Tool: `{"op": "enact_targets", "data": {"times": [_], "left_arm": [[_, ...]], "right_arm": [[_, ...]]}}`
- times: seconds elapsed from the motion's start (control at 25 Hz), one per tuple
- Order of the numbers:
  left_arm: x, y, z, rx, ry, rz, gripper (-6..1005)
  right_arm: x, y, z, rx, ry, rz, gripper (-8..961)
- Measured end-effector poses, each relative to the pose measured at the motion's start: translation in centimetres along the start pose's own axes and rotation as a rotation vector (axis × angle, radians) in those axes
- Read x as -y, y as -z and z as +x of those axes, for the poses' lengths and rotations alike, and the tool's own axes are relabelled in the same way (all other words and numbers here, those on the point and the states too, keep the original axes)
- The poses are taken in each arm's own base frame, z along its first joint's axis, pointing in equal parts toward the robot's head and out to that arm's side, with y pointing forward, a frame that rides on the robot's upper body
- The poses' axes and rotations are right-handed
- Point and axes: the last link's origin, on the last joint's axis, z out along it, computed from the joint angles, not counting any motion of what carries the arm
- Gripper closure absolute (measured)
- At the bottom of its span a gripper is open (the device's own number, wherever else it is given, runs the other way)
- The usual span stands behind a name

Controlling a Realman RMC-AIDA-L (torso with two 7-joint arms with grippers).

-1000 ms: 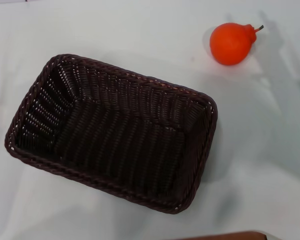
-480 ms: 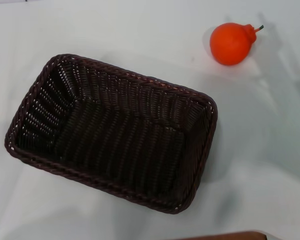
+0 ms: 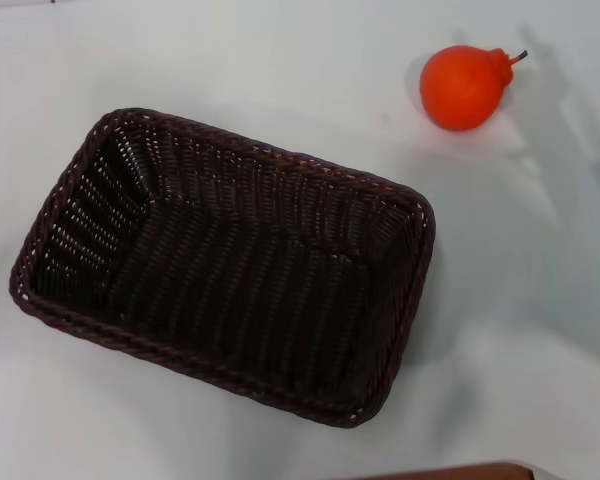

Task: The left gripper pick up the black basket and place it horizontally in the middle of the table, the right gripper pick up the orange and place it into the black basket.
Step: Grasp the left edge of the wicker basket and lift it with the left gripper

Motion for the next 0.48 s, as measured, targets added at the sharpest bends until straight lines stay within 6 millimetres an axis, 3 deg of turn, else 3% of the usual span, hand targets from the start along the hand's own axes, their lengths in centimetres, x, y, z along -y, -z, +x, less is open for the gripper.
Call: {"op": "enact_targets", "data": {"times": [0.2,0.48], "left_arm": [[-1.8,-2.3,2.5,0.289,0.028,-0.002,139],[-3.2,-6.4,3.3,0.518,-0.020,0.044,138]], "right_arm": [[0.0,-0.2,0.0,-0.002,0.002,0.004,36],[-0.2,-0.5,-0.3,0.017,0.003,-0.010,42]]}}
